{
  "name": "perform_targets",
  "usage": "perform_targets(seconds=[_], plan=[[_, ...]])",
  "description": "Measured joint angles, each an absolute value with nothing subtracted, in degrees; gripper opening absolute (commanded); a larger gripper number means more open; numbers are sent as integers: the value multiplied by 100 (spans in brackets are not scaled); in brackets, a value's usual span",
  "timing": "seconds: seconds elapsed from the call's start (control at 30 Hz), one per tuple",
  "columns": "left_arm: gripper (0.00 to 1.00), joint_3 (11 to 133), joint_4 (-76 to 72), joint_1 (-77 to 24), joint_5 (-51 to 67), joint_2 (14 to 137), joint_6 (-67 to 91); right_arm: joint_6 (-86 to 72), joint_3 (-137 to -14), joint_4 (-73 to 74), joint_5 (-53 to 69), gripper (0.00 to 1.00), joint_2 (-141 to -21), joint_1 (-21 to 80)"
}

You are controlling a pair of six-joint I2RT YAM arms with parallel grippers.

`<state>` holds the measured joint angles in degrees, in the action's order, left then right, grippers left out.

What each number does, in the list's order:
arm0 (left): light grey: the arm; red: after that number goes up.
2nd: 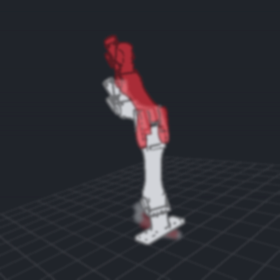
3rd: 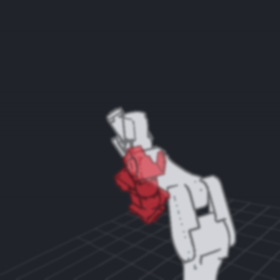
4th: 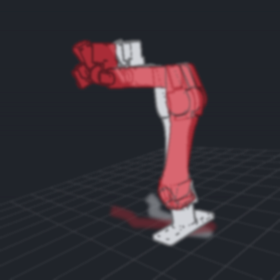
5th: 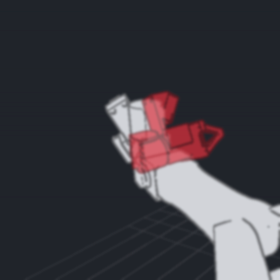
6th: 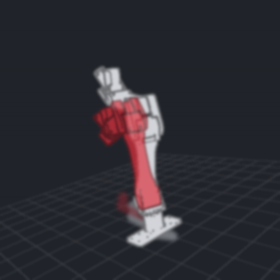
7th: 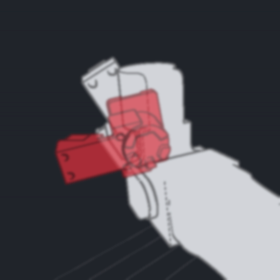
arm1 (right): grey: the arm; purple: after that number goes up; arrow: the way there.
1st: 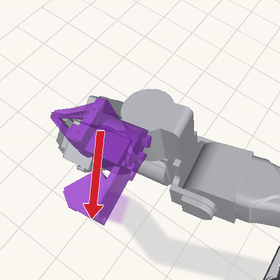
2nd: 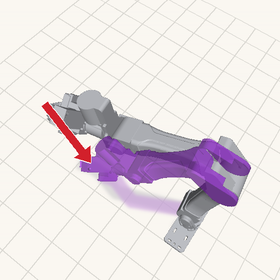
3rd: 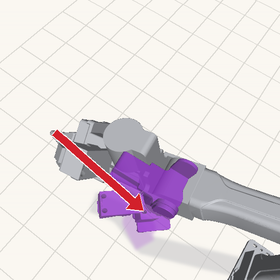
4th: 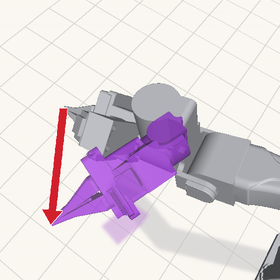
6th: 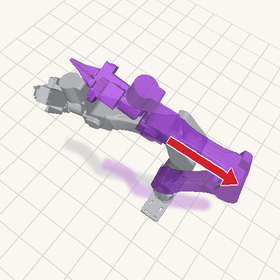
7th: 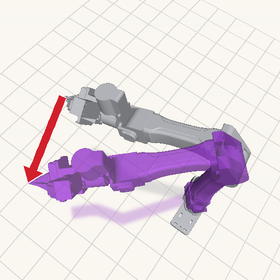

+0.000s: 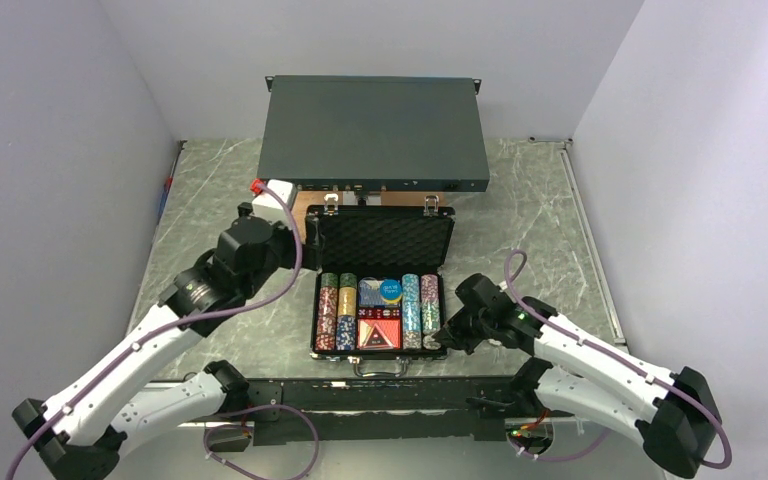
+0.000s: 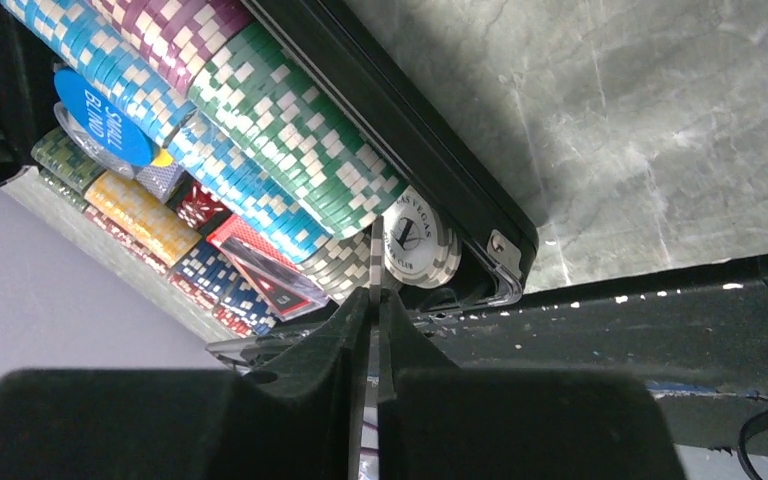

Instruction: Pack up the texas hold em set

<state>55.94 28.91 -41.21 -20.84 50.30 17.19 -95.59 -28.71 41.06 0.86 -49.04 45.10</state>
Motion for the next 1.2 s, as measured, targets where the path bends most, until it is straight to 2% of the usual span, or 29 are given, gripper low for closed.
perform_targets(seconds=[0.07, 0.23, 0.37, 0.6, 0.83, 1.2], plan=[[99, 5485, 2718, -4121, -2082, 4805, 1575, -9535, -2827, 4001, 148, 18, -4945, 4458], [99, 5404, 2401, -4121, -2099, 4394, 1345, -9367, -2727, 3889, 351, 47, -5030, 4390], [99, 5363, 2329, -4121, -2132, 4309, 1271, -8702, -2836, 3916, 410, 58, -5039, 4390], [99, 5240, 2322, -4121, -2156, 4226, 1269, -7352, -3524, 4370, 368, 57, -5535, 4383], [99, 5223, 2322, -4121, -2156, 4215, 1271, -7616, -3284, 4257, 550, 48, -5118, 4383], [99, 5221, 2322, -4119, -2156, 4217, 1271, -8044, -3162, 4021, 762, 41, -5369, 4386]])
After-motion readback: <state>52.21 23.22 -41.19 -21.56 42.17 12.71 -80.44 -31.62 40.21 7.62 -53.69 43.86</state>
